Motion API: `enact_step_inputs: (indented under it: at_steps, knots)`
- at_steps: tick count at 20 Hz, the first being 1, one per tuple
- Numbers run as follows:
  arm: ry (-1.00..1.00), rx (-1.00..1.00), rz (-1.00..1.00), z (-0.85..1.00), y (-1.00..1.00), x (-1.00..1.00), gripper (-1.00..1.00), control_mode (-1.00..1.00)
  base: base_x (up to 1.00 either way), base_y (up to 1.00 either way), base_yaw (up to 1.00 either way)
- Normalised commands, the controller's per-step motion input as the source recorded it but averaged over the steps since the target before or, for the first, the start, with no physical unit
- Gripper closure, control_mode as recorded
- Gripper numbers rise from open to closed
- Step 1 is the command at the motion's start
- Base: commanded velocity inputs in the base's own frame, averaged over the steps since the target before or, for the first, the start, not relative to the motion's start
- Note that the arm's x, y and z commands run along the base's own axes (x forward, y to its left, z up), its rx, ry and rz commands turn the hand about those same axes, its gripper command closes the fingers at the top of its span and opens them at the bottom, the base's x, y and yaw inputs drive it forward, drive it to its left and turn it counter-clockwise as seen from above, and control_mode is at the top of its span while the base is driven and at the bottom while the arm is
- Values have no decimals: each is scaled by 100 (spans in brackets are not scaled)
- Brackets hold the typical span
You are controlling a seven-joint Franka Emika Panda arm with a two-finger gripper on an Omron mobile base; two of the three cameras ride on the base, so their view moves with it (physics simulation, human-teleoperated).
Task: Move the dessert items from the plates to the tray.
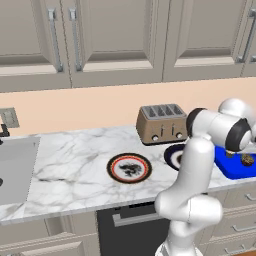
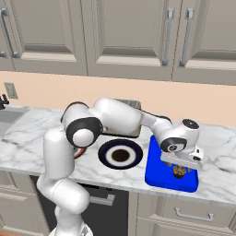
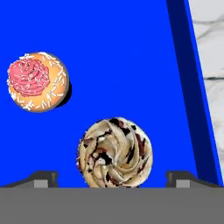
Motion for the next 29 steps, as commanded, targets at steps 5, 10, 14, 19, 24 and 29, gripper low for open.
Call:
enact_step_inputs:
  at_steps: [5,10,14,19,24,29]
  knots:
    - [-3,0,0,72,0,-29,-100,-100,0,0,0]
    - [-10,-3,0,52,33,-73,-100,-100,0,0,0]
    - [-5,-7,8,48,95,-79,-100,-100,0,0,0]
    - [-1,-13,13,38,100,-67,-100,-100,0,0,0]
    - [-1,-13,15,34,100,-57,-100,-100,0,0,0]
    - [-5,-4,16,29,100,-52,-100,-100,0,0,0]
